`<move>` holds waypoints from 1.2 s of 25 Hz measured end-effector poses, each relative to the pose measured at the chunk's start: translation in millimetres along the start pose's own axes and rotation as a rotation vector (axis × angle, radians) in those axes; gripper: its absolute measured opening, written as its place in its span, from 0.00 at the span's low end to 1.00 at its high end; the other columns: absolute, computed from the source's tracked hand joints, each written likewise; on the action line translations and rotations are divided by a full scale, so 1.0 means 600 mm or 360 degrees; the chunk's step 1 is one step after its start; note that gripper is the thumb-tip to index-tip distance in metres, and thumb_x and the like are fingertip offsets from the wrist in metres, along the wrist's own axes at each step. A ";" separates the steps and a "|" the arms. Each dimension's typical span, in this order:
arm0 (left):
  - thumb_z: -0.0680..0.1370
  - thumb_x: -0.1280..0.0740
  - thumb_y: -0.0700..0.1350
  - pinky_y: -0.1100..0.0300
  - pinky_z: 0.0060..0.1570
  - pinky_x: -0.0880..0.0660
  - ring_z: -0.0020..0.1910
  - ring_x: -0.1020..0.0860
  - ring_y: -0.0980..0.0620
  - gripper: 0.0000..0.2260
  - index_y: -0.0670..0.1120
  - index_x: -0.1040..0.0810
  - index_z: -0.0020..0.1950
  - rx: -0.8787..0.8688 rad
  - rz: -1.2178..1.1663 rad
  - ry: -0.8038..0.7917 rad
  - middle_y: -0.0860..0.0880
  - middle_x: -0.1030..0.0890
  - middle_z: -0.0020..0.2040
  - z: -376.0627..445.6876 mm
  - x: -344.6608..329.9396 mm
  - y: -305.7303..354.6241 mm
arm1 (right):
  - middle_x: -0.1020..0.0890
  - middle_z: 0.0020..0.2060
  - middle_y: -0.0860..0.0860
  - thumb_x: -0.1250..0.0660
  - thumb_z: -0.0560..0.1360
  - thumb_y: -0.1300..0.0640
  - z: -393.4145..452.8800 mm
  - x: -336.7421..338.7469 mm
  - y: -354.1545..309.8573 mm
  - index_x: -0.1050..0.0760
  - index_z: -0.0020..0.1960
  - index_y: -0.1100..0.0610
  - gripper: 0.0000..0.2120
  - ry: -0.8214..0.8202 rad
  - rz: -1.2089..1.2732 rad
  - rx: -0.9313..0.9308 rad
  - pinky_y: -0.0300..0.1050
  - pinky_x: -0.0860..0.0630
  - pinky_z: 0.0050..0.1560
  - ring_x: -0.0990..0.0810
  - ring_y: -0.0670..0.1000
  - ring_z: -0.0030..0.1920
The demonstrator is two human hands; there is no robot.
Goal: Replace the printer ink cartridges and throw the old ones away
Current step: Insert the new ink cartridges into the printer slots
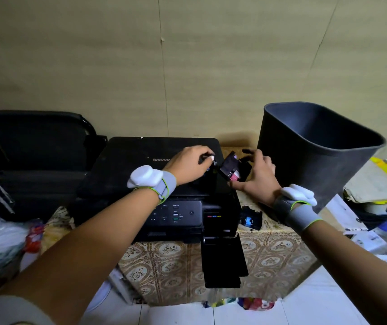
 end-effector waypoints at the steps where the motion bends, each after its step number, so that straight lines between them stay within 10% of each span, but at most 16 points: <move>1: 0.78 0.37 0.48 0.60 0.52 0.27 0.52 0.21 0.44 0.11 0.47 0.19 0.56 0.0059 -0.0021 -0.0036 0.46 0.17 0.53 0.001 -0.002 0.006 | 0.25 0.56 0.53 0.23 0.58 0.51 -0.002 -0.003 -0.005 0.39 0.65 0.50 0.39 0.0012 0.0010 0.0045 0.39 0.45 0.47 0.35 0.54 0.57; 12: 0.72 0.28 0.40 0.68 0.39 0.32 0.33 0.28 0.60 0.14 0.37 0.19 0.56 0.0380 -0.0450 -0.0241 0.47 0.22 0.36 -0.020 -0.006 0.005 | 0.36 0.49 0.37 0.23 0.57 0.54 -0.041 -0.015 -0.035 0.39 0.66 0.48 0.42 0.0044 -0.0014 0.0284 0.49 0.38 0.53 0.44 0.39 0.45; 18: 0.71 0.28 0.35 0.81 0.33 0.33 0.23 0.28 0.71 0.14 0.36 0.19 0.57 0.0427 -0.0682 -0.0266 0.57 0.23 0.30 -0.035 0.000 -0.027 | 0.29 0.60 0.51 0.22 0.58 0.46 -0.053 -0.021 -0.030 0.40 0.68 0.50 0.44 0.0031 -0.0061 0.0311 0.46 0.40 0.55 0.36 0.52 0.59; 26: 0.72 0.28 0.35 0.67 0.41 0.33 0.33 0.34 0.56 0.14 0.37 0.19 0.57 0.0396 -0.0732 -0.0459 0.52 0.23 0.35 -0.056 -0.004 -0.047 | 0.26 0.49 0.57 0.26 0.66 0.50 -0.058 -0.042 -0.002 0.26 0.54 0.53 0.19 -0.0357 0.0145 -0.0066 0.40 0.35 0.46 0.28 0.53 0.51; 30: 0.72 0.28 0.34 0.76 0.37 0.30 0.27 0.26 0.67 0.14 0.37 0.20 0.58 0.0429 -0.0742 -0.0494 0.52 0.22 0.36 -0.056 -0.012 -0.057 | 0.20 0.44 0.56 0.26 0.67 0.56 -0.059 -0.046 -0.009 0.23 0.47 0.60 0.12 -0.0479 0.0428 -0.0151 0.44 0.29 0.44 0.23 0.52 0.44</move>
Point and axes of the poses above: each hand's wrist, its own z-axis towards the middle knuckle, its own x-axis out of the back of the hand, y = z × x, the point moved 3 cm from there along z, towards the middle knuckle
